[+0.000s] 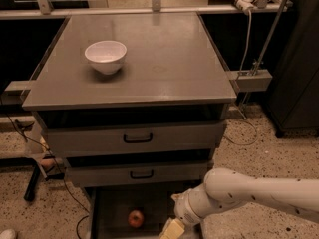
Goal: Pick apple from bottom drawer and place on counter
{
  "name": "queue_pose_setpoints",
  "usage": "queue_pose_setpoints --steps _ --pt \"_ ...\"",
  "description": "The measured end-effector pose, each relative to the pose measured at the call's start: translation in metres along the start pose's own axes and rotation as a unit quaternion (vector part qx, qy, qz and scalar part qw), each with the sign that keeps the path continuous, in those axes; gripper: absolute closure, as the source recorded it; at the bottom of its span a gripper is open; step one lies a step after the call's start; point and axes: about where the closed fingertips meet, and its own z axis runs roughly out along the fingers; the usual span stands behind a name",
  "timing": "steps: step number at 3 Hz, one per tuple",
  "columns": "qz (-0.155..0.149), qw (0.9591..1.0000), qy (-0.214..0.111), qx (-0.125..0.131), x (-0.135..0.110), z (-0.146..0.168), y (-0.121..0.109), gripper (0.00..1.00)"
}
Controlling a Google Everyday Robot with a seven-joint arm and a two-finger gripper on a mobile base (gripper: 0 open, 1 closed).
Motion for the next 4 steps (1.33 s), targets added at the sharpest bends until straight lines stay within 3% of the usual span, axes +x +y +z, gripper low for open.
queue_pose_setpoints --steps 1,2,3,4 --pt "0.012 0.9996 -0.025 -0.005 0.007 0.032 -0.003 0.00" --pt "0.025 0.9979 -0.058 0.010 0.016 0.083 -0.024 0.00" --pt "0.030 0.9955 -0.085 0.029 0.020 0.119 -0.049 0.00" --pt "0.052 0.9925 -0.106 0.031 0.026 0.148 -0.067 0.00"
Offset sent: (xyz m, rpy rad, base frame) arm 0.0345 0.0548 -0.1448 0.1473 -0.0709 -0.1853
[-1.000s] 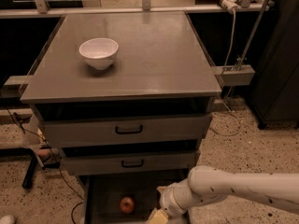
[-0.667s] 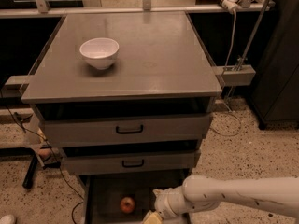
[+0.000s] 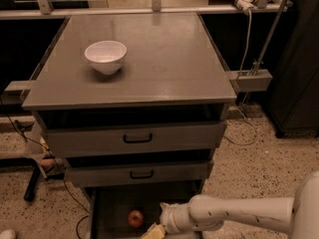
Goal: Pick apple from bottom drawer and place on counter
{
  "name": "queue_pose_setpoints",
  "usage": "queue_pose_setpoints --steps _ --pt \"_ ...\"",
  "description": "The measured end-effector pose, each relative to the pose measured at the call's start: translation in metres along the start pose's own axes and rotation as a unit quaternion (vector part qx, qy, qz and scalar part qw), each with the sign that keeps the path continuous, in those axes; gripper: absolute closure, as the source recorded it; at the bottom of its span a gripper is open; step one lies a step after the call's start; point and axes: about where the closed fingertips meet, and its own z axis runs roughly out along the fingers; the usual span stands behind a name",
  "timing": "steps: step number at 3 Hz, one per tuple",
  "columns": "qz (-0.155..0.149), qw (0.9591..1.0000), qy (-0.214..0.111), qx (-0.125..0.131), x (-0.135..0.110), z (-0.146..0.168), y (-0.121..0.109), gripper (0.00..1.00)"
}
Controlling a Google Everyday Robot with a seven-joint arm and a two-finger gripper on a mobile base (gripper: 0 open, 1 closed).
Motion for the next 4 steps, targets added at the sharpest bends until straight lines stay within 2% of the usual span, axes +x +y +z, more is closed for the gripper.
queue_pose_setpoints --steps 1,2,3,4 --pt "0.005 1.0000 0.000 -0.003 0.003 0.004 0.001 0.00" --pt "-0.008 0.9999 0.011 0.007 0.004 0.009 0.004 0.00" --pt "-0.031 0.9986 0.021 0.036 0.013 0.032 -0.002 0.00" --pt "-0.029 0.9968 0.005 0.074 0.017 0.053 -0.026 0.00"
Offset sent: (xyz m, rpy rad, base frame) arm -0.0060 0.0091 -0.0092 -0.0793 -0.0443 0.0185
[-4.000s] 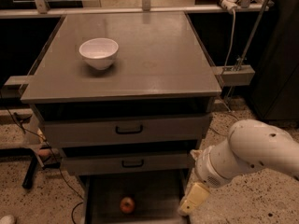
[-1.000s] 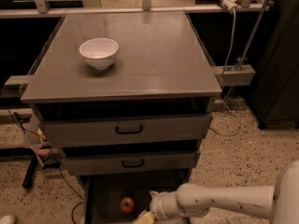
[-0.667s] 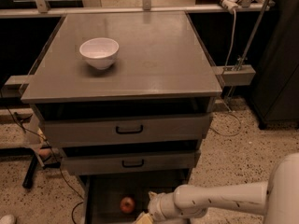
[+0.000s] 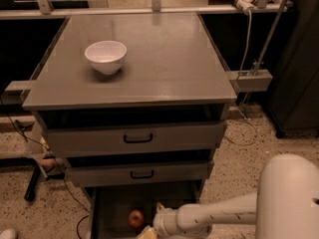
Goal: Pick apple from bottom drawer and place on counter
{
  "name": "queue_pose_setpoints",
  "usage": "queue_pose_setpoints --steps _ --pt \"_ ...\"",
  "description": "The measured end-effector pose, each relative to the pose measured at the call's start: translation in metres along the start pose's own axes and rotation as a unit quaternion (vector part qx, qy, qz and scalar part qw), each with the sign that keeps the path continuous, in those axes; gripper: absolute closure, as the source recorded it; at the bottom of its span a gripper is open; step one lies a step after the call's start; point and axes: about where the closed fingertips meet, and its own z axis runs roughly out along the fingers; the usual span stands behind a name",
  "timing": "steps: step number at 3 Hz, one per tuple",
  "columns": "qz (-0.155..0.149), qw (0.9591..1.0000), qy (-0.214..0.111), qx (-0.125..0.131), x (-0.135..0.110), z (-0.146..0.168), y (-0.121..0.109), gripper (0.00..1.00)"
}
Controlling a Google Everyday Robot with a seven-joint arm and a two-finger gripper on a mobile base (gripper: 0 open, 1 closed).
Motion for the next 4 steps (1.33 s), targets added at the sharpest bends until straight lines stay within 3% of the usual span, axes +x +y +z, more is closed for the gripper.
queue_pose_setpoints --steps 1,2,4 --pt "0.002 1.0000 -0.002 0.004 0.000 0.001 -0.001 0.00" --pt "0.006 0.9998 -0.011 -0.012 0.006 0.020 0.002 0.00" --pt "-0.019 0.9980 -0.058 -0.015 0.004 0.059 -0.011 0.00"
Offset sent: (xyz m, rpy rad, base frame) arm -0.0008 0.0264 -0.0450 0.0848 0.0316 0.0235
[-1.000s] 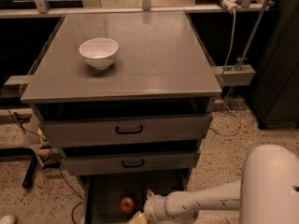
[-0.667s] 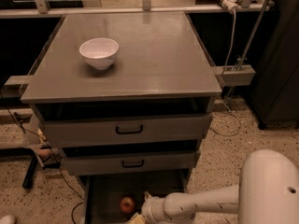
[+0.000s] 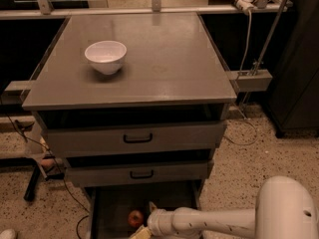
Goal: Pick apple from bottom drawer and place on counter
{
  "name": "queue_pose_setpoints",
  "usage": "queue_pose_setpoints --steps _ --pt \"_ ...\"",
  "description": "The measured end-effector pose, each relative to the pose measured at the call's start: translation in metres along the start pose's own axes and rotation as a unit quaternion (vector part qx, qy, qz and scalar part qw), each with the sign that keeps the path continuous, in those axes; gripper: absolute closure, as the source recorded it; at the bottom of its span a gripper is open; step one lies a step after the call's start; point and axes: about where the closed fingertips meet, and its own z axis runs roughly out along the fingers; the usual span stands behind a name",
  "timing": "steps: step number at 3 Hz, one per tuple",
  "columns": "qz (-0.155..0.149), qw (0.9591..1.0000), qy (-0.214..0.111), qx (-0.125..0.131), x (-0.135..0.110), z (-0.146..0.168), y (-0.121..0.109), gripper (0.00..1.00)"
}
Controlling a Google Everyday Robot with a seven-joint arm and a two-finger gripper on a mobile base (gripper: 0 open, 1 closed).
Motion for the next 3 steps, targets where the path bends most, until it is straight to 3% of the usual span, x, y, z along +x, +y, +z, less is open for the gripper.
queue_pose_setpoints --steps 3 --pt "-0.015 0.9997 -0.017 0.006 0.014 0.060 -0.032 0.00"
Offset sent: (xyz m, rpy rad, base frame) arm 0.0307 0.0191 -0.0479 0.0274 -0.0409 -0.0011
